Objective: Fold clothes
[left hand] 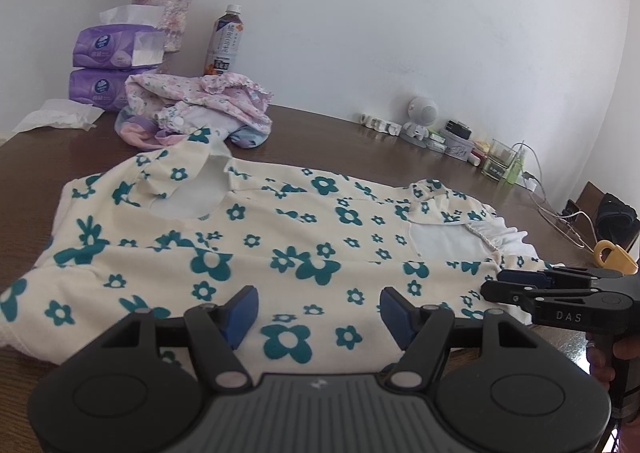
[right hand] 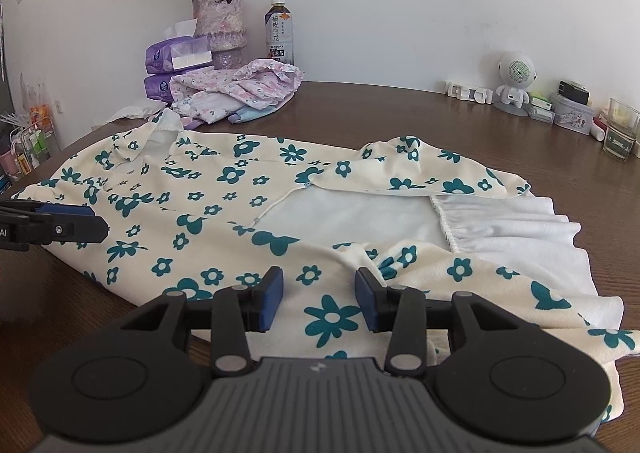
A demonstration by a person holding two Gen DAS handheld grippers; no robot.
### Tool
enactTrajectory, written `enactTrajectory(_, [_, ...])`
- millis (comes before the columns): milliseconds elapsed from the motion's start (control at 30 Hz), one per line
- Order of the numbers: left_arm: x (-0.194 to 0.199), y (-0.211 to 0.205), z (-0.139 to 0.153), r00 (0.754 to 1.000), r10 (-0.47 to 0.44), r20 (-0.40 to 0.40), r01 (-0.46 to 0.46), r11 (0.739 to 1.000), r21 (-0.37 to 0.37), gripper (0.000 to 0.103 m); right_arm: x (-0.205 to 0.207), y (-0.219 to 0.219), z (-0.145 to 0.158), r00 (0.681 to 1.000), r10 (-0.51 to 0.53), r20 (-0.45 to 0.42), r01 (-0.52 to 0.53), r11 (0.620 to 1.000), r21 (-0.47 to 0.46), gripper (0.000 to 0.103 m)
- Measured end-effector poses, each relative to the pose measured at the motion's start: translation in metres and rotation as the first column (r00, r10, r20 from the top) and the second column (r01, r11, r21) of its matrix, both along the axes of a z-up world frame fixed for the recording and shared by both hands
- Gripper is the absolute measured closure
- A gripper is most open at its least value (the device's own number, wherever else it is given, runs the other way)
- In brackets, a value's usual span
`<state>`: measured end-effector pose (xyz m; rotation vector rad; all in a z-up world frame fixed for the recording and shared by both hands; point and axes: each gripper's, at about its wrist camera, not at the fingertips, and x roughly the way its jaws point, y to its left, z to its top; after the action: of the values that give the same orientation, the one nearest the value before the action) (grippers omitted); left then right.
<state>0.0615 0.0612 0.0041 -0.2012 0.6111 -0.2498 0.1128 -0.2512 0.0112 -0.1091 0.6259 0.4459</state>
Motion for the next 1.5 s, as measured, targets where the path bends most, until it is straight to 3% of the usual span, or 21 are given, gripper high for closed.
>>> enactTrajectory(233, [-0.01,0.038,0.001,0.995,0.102,-0.003,-0.101,0.994,0.032,0.042,0.0,0.0,0.0,1.0,-0.001,0.0,0.001,1.0,0.002,0.062])
enactTrajectory(300, [-0.011,0.044,0.0,0.994,0.109,-0.002,-0.109,0.994,0.032,0.049,0.0,0.0,0.0,1.0,-0.001,0.0,0.001,1.0,0.001,0.062])
enactTrajectory(533, [-0.012,0.047,0.001,0.994,0.111,0.002,-0.111,0.993,0.047,0.053,-0.001,-0.004,0.001,1.0,-0.007,-0.003,0.007,1.0,0.014,0.061])
enactTrajectory(900, [-0.015,0.069,0.007,0.987,0.159,0.011,-0.159,0.987,0.034,0.052,0.002,-0.049,0.003,0.992,-0.125,0.011,0.125,0.991,0.042,0.061])
enactTrajectory(1500, [-0.013,0.075,0.003,0.988,0.153,0.014,-0.154,0.987,0.041,0.05,0.005,-0.048,0.0,0.991,-0.135,0.007,0.135,0.991,-0.024,0.059])
